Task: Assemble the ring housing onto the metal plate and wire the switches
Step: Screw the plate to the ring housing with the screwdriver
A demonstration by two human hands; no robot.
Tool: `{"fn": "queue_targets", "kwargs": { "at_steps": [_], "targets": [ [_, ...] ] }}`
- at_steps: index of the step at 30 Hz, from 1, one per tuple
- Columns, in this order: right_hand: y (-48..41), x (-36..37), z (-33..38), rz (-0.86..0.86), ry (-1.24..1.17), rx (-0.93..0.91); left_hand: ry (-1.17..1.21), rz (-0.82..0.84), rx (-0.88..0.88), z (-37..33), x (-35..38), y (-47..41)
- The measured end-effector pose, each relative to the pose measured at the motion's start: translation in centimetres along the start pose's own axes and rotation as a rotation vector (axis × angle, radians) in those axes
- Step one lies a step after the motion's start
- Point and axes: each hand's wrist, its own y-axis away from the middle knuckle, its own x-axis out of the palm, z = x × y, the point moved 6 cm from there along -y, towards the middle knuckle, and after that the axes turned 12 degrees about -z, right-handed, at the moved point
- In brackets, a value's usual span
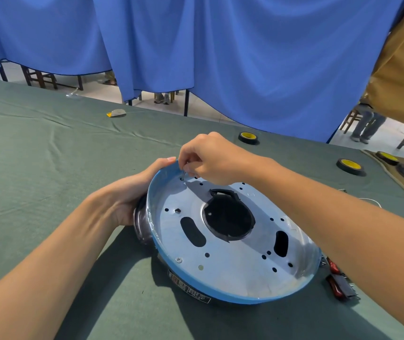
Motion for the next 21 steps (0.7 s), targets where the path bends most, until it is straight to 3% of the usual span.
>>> {"fn": "queue_targets", "kwargs": {
  "at_steps": [11, 21],
  "targets": [
    [-0.2, 1.4, 0.3, 0.065, 0.105, -0.046, 0.030, 0.004, -0.005, 0.3, -0.2, 0.3],
    [-0.3, 0.1, -0.2, 0.028, 0.031, -0.001, -0.009, 0.009, 0.023, 0.2, 0.5, 0.4]
  ]
}}
